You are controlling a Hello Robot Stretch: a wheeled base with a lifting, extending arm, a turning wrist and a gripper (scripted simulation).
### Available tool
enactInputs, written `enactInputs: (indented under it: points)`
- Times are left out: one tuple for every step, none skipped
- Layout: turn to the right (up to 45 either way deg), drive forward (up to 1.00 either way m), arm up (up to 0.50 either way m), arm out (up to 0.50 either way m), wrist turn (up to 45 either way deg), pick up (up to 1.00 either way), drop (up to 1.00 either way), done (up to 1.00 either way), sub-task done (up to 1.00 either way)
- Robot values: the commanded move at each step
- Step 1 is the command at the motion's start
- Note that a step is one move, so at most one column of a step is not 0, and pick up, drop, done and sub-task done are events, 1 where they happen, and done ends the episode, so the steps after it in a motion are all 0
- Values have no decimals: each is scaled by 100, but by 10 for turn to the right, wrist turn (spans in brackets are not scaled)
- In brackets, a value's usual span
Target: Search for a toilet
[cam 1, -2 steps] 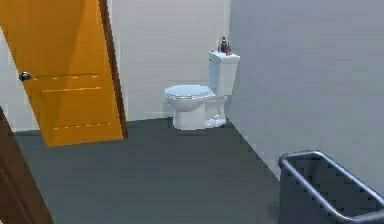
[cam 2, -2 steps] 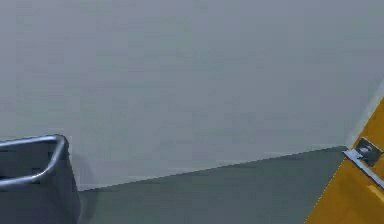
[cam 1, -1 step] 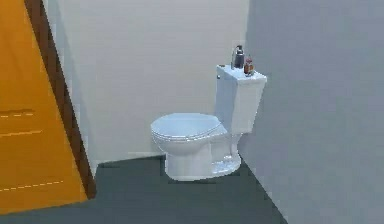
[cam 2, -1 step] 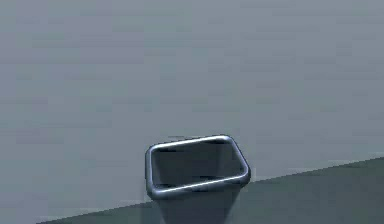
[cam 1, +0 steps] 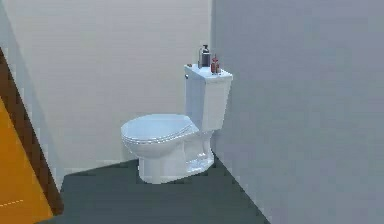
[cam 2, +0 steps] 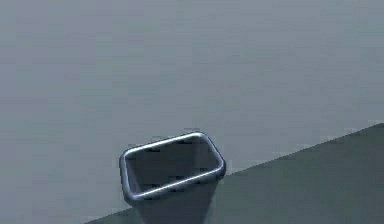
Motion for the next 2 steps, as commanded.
enactInputs:
  points:
    - [0, 20, 0, 0, 0, 0, 0, 0, 0]
    - [120, 0, 0, 0, 0, 0, 0, 0, 0]
